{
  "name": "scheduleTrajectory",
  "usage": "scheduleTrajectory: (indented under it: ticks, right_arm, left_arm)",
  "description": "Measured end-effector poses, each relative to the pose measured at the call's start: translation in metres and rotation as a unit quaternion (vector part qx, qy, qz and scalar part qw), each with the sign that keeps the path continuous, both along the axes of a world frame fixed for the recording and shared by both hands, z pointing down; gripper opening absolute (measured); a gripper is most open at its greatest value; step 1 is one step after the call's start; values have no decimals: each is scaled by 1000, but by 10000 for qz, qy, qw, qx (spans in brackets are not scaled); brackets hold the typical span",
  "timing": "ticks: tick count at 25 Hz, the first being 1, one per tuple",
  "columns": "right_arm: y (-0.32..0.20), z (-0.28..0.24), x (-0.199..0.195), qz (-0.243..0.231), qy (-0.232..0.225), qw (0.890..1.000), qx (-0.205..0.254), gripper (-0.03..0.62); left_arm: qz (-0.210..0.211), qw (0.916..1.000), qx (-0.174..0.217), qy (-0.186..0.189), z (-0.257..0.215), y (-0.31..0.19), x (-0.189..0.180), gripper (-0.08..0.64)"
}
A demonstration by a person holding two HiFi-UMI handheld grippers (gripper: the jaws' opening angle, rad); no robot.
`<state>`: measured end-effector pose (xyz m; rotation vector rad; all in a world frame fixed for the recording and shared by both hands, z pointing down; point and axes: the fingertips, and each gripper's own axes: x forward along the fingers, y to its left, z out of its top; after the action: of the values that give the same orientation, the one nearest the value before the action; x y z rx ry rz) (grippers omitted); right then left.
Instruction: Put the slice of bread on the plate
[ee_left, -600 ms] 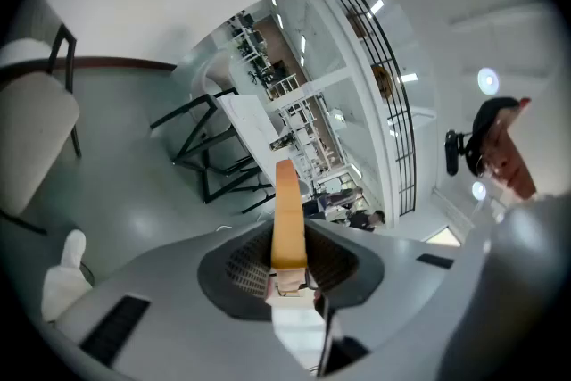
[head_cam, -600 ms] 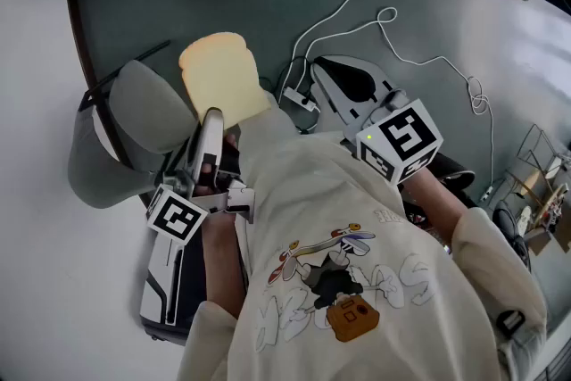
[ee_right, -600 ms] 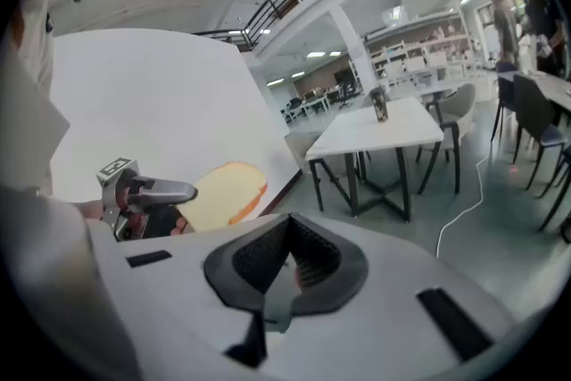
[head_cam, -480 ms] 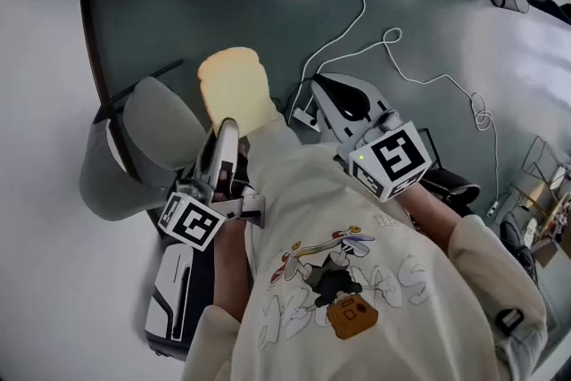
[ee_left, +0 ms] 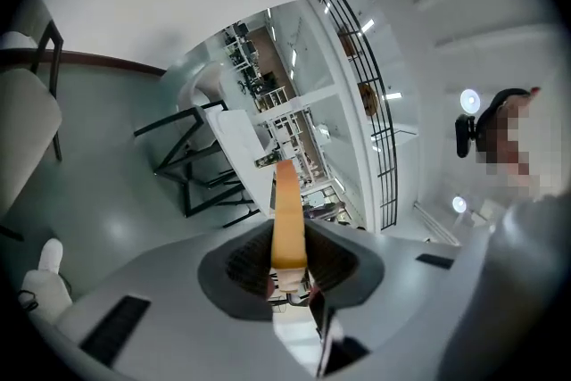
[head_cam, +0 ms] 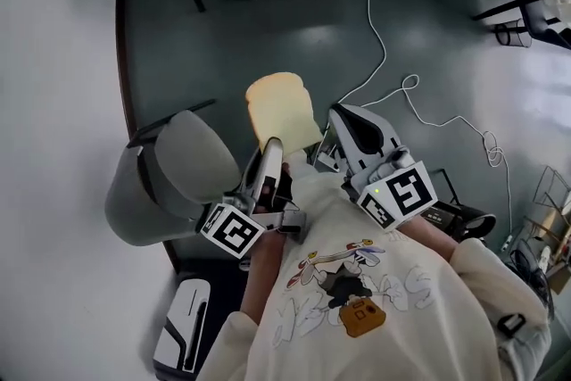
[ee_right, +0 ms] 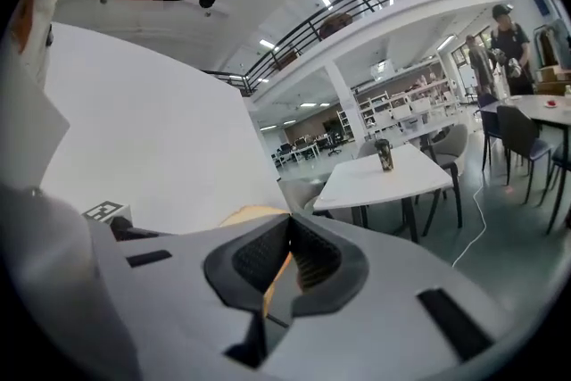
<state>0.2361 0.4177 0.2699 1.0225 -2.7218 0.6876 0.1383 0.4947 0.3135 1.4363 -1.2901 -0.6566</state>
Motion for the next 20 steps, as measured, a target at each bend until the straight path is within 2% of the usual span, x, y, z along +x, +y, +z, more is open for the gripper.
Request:
scheduleTrajectory:
  ticks: [2, 6, 13, 16, 20]
  right_arm:
    - [1, -4, -11, 150, 45, 9999, 47, 5]
    - [16, -10, -32, 459, 88, 9989, 35, 5]
    - [39, -2, -98, 651, 286, 9973, 205, 5]
    - [37, -15, -106, 626, 415, 9964, 390, 5]
    - [35, -12, -97, 660, 458, 9965, 219, 5]
  left_arm:
    - [66, 10000, -6, 20, 0, 4, -14, 97]
    - [372, 9987, 58, -342, -9, 16, -43, 97]
    - [527, 9981, 164, -268, 1, 27, -105, 97]
    - [564, 9981, 182, -163, -7, 19, -112, 97]
    - [597, 9981, 136, -36, -13, 16, -99, 97]
